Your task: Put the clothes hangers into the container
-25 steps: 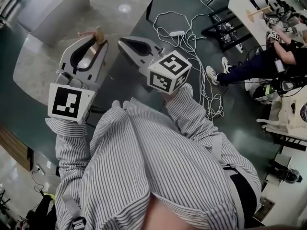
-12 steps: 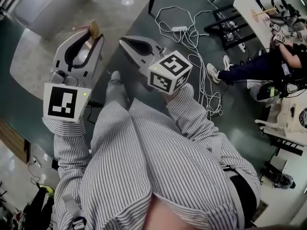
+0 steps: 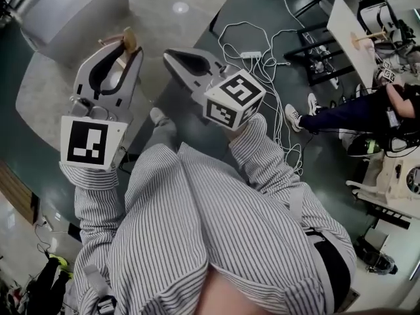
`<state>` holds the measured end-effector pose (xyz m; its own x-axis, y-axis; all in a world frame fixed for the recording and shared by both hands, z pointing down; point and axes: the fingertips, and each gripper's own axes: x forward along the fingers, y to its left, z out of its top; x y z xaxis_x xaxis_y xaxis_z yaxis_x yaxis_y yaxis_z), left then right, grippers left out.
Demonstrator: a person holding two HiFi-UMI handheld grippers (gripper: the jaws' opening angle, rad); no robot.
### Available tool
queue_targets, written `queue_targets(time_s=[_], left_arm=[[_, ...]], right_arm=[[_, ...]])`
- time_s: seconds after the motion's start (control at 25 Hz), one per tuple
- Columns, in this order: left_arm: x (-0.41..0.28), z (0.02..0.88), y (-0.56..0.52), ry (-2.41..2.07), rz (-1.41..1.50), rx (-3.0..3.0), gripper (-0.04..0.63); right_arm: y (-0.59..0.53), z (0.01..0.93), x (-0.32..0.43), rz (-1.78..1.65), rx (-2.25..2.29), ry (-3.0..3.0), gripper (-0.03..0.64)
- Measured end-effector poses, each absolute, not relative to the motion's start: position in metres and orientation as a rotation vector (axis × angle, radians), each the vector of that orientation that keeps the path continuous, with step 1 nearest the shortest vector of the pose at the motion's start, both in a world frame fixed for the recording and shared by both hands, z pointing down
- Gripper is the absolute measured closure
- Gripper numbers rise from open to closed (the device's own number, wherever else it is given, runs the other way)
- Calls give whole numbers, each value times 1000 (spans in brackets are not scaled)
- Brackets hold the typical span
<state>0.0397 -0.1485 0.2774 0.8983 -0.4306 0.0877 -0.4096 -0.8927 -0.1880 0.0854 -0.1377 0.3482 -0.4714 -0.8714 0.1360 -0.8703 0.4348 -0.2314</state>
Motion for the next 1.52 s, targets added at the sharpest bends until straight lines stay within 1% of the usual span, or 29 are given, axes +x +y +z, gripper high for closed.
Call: queue_targets(time_s=[0.16, 0.48, 0.6, 0.84, 1.08, 1.36, 1.52], left_arm=[[49, 264, -182, 687, -186, -2926, 505], [62, 217, -229, 617, -55, -3056, 506], [66, 196, -237, 568, 31, -3075, 505], [103, 164, -233, 496, 120, -3057, 503], [80, 142, -231, 488, 160, -3036, 502], [86, 118, -221, 540, 235, -2986, 499], [77, 107, -219, 611, 303, -2964, 499]], right_arm=[[-184, 331, 92, -385, -1551, 2678, 603], [-252, 284, 109, -280, -1452, 2721, 603], [-269, 271, 113, -237, -1412, 2732, 603], [-293, 259, 141, -219, -1337, 2758, 602], [-320, 241, 111, -175, -1251, 2767, 603], [-321, 202, 117, -24, -1157, 2786, 603], [-319, 182, 105, 70, -1062, 2804, 603]])
